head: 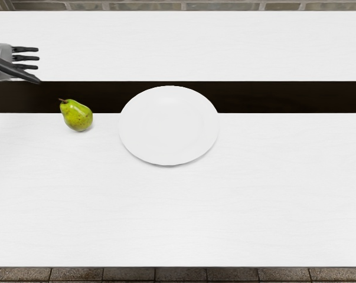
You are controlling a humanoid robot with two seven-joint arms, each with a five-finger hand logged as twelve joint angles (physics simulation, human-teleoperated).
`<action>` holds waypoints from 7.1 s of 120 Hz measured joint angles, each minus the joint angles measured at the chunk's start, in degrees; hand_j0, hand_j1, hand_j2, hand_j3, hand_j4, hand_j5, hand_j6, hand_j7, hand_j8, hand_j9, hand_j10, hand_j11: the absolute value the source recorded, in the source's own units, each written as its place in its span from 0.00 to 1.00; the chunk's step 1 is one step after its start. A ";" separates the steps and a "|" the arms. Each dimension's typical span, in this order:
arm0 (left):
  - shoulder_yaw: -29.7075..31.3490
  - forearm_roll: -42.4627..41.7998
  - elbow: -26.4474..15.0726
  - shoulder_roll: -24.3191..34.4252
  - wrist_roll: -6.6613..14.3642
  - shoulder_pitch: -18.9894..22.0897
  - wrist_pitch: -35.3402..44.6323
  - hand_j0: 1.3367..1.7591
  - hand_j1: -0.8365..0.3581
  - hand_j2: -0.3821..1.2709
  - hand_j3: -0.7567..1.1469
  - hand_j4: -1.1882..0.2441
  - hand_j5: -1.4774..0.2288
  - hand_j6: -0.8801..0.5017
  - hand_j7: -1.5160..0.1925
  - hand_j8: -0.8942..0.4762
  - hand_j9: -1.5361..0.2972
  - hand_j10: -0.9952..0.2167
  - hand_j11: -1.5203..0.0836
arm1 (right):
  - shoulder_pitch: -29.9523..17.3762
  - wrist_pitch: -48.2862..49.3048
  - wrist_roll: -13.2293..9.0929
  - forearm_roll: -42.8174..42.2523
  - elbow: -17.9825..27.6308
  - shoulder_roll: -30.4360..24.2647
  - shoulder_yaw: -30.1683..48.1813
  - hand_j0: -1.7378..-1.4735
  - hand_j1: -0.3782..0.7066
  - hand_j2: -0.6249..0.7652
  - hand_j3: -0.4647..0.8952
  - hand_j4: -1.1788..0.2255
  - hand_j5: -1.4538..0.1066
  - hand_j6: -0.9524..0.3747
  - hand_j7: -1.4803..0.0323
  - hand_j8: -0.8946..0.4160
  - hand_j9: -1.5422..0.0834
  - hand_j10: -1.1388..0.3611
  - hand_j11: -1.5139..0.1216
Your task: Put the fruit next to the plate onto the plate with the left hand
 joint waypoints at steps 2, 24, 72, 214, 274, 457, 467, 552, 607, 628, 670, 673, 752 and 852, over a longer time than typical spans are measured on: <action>0.00 0.01 0.00 0.00 0.00 -0.05 0.00 0.76 0.99 0.23 0.40 0.83 0.87 0.64 0.89 0.65 0.84 0.82 0.95 | 0.01 0.00 0.00 0.00 0.00 0.00 0.00 0.30 0.03 0.45 0.34 0.84 0.93 0.72 0.98 0.68 0.95 0.76 0.93; 0.05 0.08 0.05 0.46 0.10 0.18 0.00 0.76 0.99 0.23 0.40 0.83 0.87 0.64 0.89 0.65 0.84 0.82 0.95 | -0.09 0.00 0.00 0.03 -0.03 0.00 0.11 0.30 0.03 0.45 0.34 0.84 0.93 0.72 0.98 0.68 0.95 0.76 0.93; -0.15 5.03 0.33 0.32 1.08 -0.27 0.00 0.76 0.99 0.23 0.40 0.83 0.87 0.64 0.89 0.65 0.84 0.82 0.95 | -0.21 0.00 0.00 0.06 -0.02 0.00 0.15 0.30 0.03 0.45 0.34 0.84 0.93 0.72 0.98 0.68 0.95 0.76 0.93; -0.35 18.30 -16.23 2.94 -17.98 9.30 2.51 0.76 0.99 0.23 0.40 0.83 0.87 0.64 0.89 0.65 0.84 0.82 0.95 | -0.22 0.00 0.00 0.08 -0.02 0.00 0.15 0.30 0.03 0.45 0.34 0.84 0.93 0.72 0.98 0.68 0.95 0.76 0.93; -0.25 24.94 -16.37 0.09 -19.38 10.39 18.36 0.76 0.99 0.23 0.40 0.83 0.87 0.64 0.89 0.65 0.84 0.82 0.95 | -0.23 0.00 0.00 0.09 -0.02 0.00 0.15 0.30 0.03 0.45 0.34 0.84 0.93 0.72 0.98 0.68 0.95 0.76 0.93; 0.14 41.45 -18.81 -4.39 -19.18 11.10 23.86 0.76 0.78 0.26 0.40 0.68 0.70 0.48 0.73 0.49 0.69 0.64 0.78 | -0.22 0.00 0.00 0.13 -0.02 0.00 0.15 0.30 0.03 0.45 0.34 0.84 0.93 0.72 0.98 0.68 0.95 0.76 0.93; 0.14 41.45 -19.35 -4.39 -19.11 11.10 23.86 0.76 0.75 0.26 0.40 0.66 0.68 0.46 0.70 0.47 0.67 0.62 0.75 | -0.23 0.00 0.00 0.09 -0.02 0.00 0.15 0.30 0.03 0.45 0.34 0.84 0.93 0.72 0.98 0.68 0.95 0.76 0.93; 0.30 41.75 -22.48 -4.41 -16.19 11.09 23.80 0.76 0.54 0.29 0.40 0.50 0.49 0.37 0.52 0.43 0.50 0.50 0.57 | -0.24 0.00 0.00 0.14 -0.02 0.00 0.14 0.30 0.03 0.45 0.34 0.84 0.93 0.72 0.98 0.68 0.95 0.76 0.93; 0.67 41.84 -22.47 -4.65 -14.51 11.10 23.69 0.76 0.31 0.68 0.40 0.56 0.41 0.45 0.45 0.51 0.45 0.47 0.53 | -0.23 0.00 0.00 0.13 -0.02 0.00 0.14 0.30 0.03 0.45 0.34 0.84 0.93 0.72 0.98 0.68 0.95 0.76 0.93; 1.37 41.51 -22.57 -4.61 -14.34 10.23 23.49 0.76 0.38 0.56 0.40 0.57 0.39 0.47 0.44 0.51 0.44 0.43 0.52 | -0.22 0.00 0.00 0.15 -0.02 0.00 0.15 0.30 0.03 0.45 0.34 0.84 0.93 0.72 0.98 0.68 0.95 0.76 0.93; 1.60 40.62 -23.11 -4.57 -14.39 7.46 23.62 0.76 0.51 0.48 0.40 0.48 0.43 0.35 0.45 0.39 0.44 0.33 0.50 | -0.21 0.00 0.00 0.13 -0.02 0.00 0.15 0.30 0.03 0.45 0.34 0.84 0.93 0.72 0.98 0.68 0.95 0.76 0.93; 1.59 40.57 -23.12 -4.57 -14.40 7.30 23.63 0.76 0.51 0.48 0.40 0.48 0.43 0.35 0.46 0.39 0.44 0.33 0.50 | -0.21 0.00 0.00 0.11 -0.02 0.00 0.15 0.30 0.03 0.45 0.34 0.84 0.93 0.72 0.98 0.68 0.95 0.76 0.93; 1.48 40.36 -23.06 -8.77 -14.39 3.02 23.66 0.76 0.53 0.46 0.40 0.45 0.45 0.33 0.47 0.36 0.45 0.36 0.50 | -0.25 0.00 0.00 0.08 -0.02 0.00 0.15 0.30 0.03 0.45 0.34 0.84 0.93 0.72 0.98 0.68 0.95 0.76 0.93; 1.53 39.38 -23.00 -16.47 -13.54 1.17 23.59 0.76 0.52 0.45 0.40 0.46 0.44 0.34 0.47 0.36 0.45 0.38 0.50 | -0.23 0.00 0.00 0.12 -0.02 0.00 0.15 0.30 0.03 0.45 0.34 0.84 0.93 0.72 0.98 0.68 0.95 0.76 0.93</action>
